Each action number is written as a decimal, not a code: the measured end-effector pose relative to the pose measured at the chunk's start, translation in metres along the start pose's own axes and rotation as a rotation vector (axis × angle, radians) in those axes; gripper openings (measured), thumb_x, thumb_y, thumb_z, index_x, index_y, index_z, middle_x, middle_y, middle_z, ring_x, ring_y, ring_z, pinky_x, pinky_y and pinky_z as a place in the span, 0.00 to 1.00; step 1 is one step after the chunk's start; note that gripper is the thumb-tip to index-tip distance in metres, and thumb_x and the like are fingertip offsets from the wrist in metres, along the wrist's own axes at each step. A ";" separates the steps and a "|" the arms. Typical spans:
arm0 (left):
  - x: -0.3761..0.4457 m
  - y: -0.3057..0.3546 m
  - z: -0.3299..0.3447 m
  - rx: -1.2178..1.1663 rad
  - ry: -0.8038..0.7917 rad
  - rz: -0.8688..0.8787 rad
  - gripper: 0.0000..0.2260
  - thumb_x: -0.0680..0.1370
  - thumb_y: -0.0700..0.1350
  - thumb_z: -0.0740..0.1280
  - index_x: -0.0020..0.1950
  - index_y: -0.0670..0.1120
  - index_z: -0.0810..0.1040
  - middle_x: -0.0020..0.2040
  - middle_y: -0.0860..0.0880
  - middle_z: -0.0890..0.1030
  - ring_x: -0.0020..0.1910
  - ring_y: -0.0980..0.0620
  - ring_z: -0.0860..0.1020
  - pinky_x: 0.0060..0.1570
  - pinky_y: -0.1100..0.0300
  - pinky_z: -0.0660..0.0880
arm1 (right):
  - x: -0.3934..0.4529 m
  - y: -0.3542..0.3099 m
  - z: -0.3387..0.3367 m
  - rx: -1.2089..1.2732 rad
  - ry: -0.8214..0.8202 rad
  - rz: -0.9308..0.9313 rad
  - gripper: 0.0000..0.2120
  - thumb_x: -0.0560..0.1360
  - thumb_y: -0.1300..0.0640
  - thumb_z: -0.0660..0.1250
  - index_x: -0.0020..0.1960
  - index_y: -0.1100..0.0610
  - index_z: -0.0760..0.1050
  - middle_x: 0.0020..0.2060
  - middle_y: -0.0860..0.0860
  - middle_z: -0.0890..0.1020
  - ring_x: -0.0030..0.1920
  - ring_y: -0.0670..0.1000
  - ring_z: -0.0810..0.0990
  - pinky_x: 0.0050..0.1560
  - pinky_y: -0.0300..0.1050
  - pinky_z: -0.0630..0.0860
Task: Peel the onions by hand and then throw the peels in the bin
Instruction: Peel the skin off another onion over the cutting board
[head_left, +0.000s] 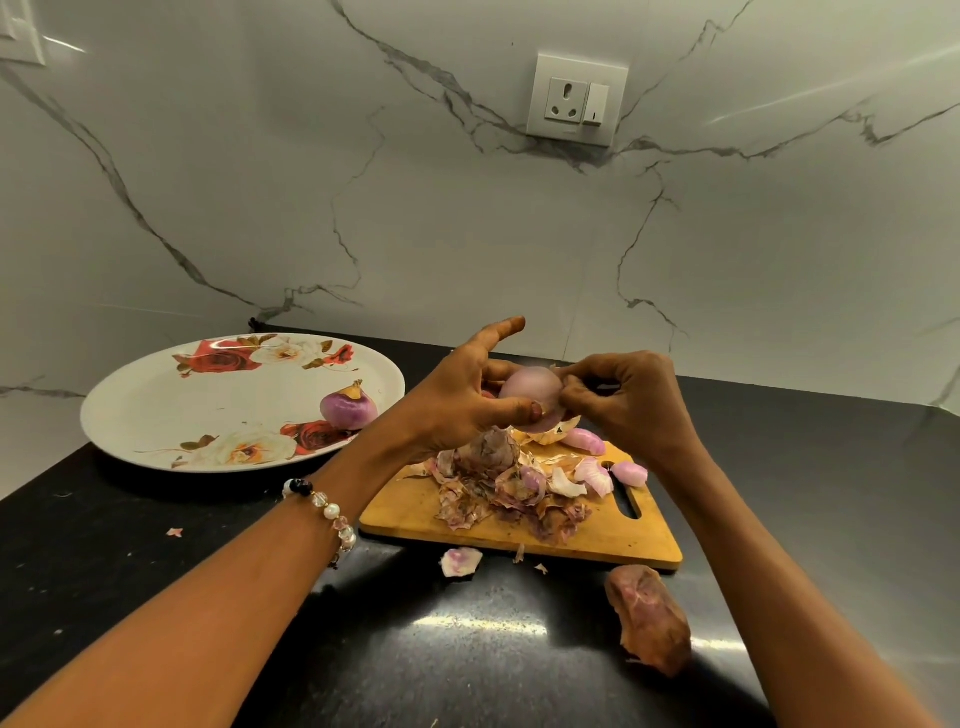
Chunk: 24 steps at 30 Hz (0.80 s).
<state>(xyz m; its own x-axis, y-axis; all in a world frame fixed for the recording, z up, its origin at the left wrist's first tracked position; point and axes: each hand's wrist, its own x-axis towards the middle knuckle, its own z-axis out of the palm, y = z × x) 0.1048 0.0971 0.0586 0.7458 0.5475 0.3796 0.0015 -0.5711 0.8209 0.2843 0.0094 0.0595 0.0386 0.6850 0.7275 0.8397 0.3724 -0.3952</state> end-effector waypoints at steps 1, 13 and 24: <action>0.000 0.000 0.000 0.000 0.005 0.003 0.39 0.73 0.36 0.72 0.77 0.48 0.53 0.63 0.43 0.77 0.47 0.62 0.80 0.44 0.72 0.74 | 0.000 0.000 0.000 0.007 0.000 -0.001 0.06 0.72 0.67 0.72 0.50 0.65 0.83 0.40 0.49 0.82 0.38 0.36 0.82 0.39 0.29 0.78; 0.001 -0.002 0.000 0.044 0.004 0.017 0.41 0.72 0.37 0.73 0.77 0.50 0.52 0.62 0.42 0.78 0.52 0.52 0.79 0.49 0.70 0.76 | -0.001 -0.004 -0.002 0.024 -0.100 -0.042 0.16 0.73 0.63 0.73 0.59 0.65 0.79 0.46 0.54 0.85 0.45 0.43 0.83 0.45 0.30 0.78; 0.000 0.000 -0.002 0.001 0.012 0.013 0.42 0.71 0.36 0.73 0.77 0.50 0.52 0.61 0.42 0.79 0.53 0.51 0.80 0.52 0.65 0.77 | -0.001 -0.004 0.003 -0.110 -0.059 -0.075 0.11 0.72 0.68 0.72 0.54 0.68 0.81 0.41 0.59 0.85 0.33 0.45 0.81 0.38 0.25 0.75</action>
<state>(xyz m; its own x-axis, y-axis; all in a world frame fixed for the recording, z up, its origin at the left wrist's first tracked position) 0.1036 0.0978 0.0594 0.7376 0.5472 0.3957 -0.0078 -0.5790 0.8153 0.2789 0.0095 0.0587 -0.0559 0.6942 0.7176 0.8936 0.3554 -0.2742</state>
